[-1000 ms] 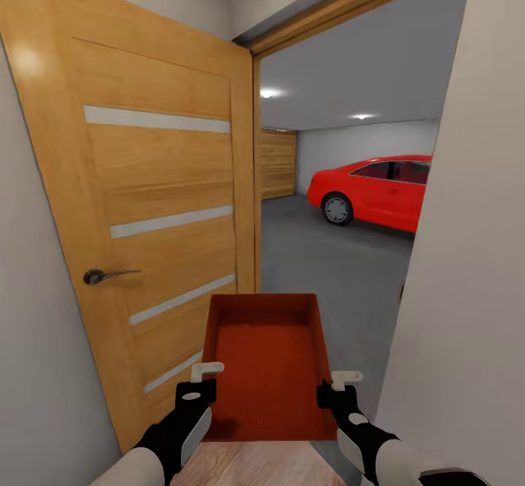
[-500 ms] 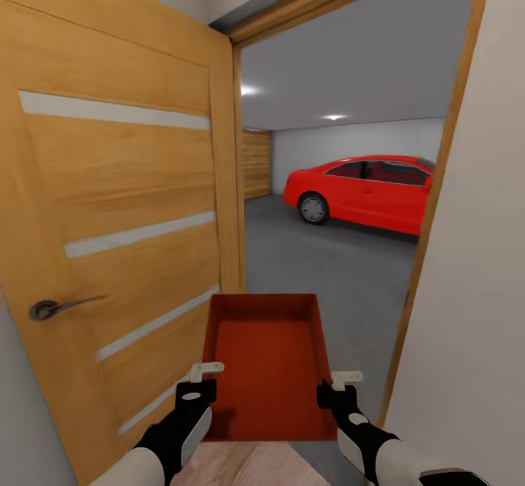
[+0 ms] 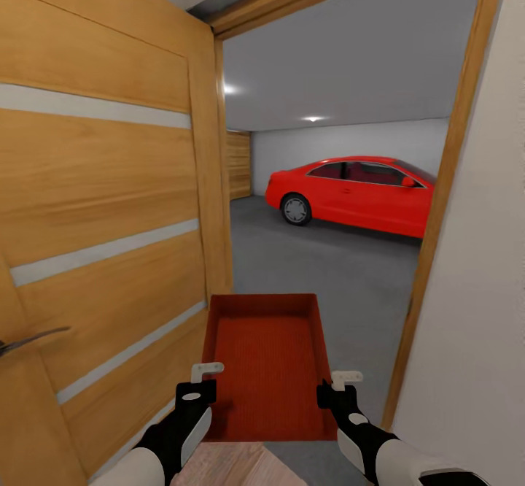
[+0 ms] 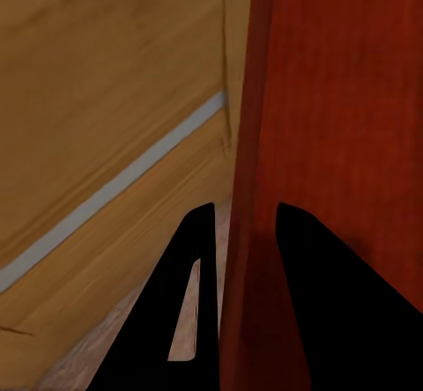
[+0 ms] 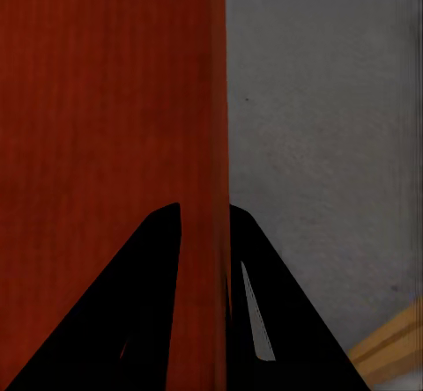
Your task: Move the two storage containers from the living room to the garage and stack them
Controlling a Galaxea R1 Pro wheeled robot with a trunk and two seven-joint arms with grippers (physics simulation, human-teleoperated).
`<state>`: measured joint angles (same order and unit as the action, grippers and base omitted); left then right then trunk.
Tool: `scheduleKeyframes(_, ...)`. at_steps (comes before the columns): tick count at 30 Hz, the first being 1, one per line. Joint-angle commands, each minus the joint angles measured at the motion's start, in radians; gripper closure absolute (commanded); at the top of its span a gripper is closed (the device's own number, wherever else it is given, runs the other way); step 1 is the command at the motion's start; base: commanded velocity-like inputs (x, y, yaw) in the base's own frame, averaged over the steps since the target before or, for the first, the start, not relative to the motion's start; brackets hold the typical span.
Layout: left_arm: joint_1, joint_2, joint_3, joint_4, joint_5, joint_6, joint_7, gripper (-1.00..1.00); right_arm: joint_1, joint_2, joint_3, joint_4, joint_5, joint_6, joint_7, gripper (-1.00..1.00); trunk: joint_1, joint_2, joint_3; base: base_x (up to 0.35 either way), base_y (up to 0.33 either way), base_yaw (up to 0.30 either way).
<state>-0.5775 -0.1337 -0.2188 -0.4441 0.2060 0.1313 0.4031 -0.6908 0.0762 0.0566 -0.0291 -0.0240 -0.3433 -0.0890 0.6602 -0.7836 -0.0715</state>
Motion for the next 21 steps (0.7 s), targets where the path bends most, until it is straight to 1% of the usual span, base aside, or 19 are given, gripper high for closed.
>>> scheduleKeyframes(1,-0.001,0.000,-0.001,-0.016,-0.002,0.005,0.008,1.00,-0.001,0.001,-0.011,0.003,-0.002,-0.002,0.002,1.00,0.001,-0.001,-0.001,0.201,0.072,-0.249)
scheduleKeyframes(10,-0.001,0.000,-0.001,-0.016,-0.002,0.005,0.008,1.00,-0.001,0.001,-0.011,0.003,-0.002,-0.002,0.002,1.00,0.001,-0.001,0.003,0.202,0.030,-0.250)
scheduleKeyframes(14,-0.001,0.000,-0.001,-0.016,-0.002,0.005,0.008,1.00,-0.001,0.001,-0.011,0.003,-0.002,-0.002,0.002,1.00,0.001,-0.001,0.005,0.259,0.127,-0.245)
scheduleKeyframes(21,-0.001,0.000,-0.001,-0.016,-0.002,0.005,0.008,1.00,-0.001,0.001,-0.011,0.003,-0.001,-0.002,0.002,1.00,0.001,-0.001,0.005,0.284,0.206,-0.047)
